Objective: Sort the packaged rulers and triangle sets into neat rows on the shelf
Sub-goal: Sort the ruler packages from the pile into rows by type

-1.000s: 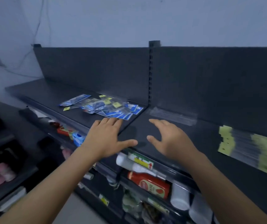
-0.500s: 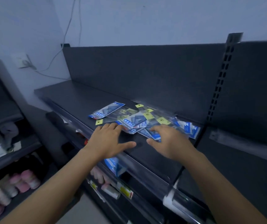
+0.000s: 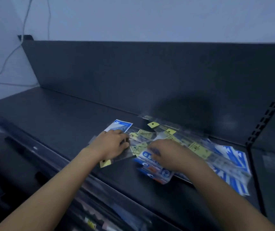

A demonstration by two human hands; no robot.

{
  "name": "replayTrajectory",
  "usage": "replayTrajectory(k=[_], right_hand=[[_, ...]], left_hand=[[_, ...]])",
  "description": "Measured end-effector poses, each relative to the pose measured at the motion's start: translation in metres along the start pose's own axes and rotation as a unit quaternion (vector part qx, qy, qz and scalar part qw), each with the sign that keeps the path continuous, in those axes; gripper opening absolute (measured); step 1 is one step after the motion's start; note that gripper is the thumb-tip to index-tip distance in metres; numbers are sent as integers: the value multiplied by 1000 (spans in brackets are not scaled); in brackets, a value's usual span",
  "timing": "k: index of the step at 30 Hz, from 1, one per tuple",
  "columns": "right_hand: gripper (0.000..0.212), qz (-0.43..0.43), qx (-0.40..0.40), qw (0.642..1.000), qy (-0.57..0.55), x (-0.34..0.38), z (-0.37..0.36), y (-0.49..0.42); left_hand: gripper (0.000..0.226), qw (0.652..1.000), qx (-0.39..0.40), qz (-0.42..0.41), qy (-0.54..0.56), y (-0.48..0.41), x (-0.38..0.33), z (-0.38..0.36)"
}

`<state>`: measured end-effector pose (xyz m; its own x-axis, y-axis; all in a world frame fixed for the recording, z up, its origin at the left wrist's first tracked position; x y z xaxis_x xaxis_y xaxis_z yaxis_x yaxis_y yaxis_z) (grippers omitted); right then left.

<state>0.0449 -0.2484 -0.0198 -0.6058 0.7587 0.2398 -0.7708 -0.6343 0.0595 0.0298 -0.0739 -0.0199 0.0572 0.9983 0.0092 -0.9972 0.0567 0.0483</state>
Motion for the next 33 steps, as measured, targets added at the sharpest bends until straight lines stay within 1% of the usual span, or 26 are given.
replayTrajectory(k=[2, 5, 7, 9, 12, 14, 16, 20, 22, 23, 24, 27, 28, 30, 33], right_hand=[[23, -19, -7, 1000, 23, 4, -5, -12], [40, -55, -21, 998, 10, 12, -9, -24], [48, -87, -24, 996, -14, 16, -8, -29], [55, -122, -39, 991, -33, 17, -5, -30], [64, -176, -48, 982, -43, 12, -1, -18], [61, -216, -55, 974, -45, 8, 3, -7], [48, -244, -58, 968, -32, 6, 8, 2], [16, -238, -58, 968, -49, 16, 8, 9], [14, -242, -71, 967, -45, 19, 8, 9], [16, -245, -76, 966, -38, 19, 8, 8], [23, -242, -74, 967, -27, 20, 8, 6], [59, -200, -28, 979, 8, 21, 5, -3], [66, -183, -11, 983, 6, 22, 4, -6], [75, -165, 21, 986, -7, 22, 2, -13], [80, -162, 56, 985, -10, 17, 2, -28]], left_hand=[[49, 999, 0, -42, -3, -18, 14, 0], [52, 996, -11, -90, -4, -42, 34, 3], [47, 989, -27, -148, 1, -54, 40, 6], [39, 977, -34, -205, 39, -63, 44, 8], [37, 958, 27, -254, 126, -73, 46, 4], [36, 950, 58, -273, 139, -79, 45, 0], [35, 947, 79, -276, 142, -85, 45, -2], [39, 950, 133, -252, 127, -96, 53, -3], [39, 953, 144, -243, 109, -100, 56, -1], [37, 955, 149, -235, 102, -102, 58, 0], [35, 957, 154, -226, 92, -103, 60, 3], [30, 959, 157, -223, 72, -105, 63, 11], [27, 957, 159, -225, 93, -104, 63, 14], [19, 947, 161, -226, 163, -101, 62, 22], [17, 937, 139, -223, 232, -95, 62, 36]])
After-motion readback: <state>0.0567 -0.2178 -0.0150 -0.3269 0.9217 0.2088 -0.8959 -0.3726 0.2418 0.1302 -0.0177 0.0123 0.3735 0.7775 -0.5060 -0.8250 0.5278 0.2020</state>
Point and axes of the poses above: each hand's wrist, its own y-axis away from the middle knuckle, its own z-axis out of the back of the hand, x = y × z, the point moved 6 cm from there along -y, towards the middle knuckle, and after that the axes turned 2 degrees about -x, right-handed, at the moved point
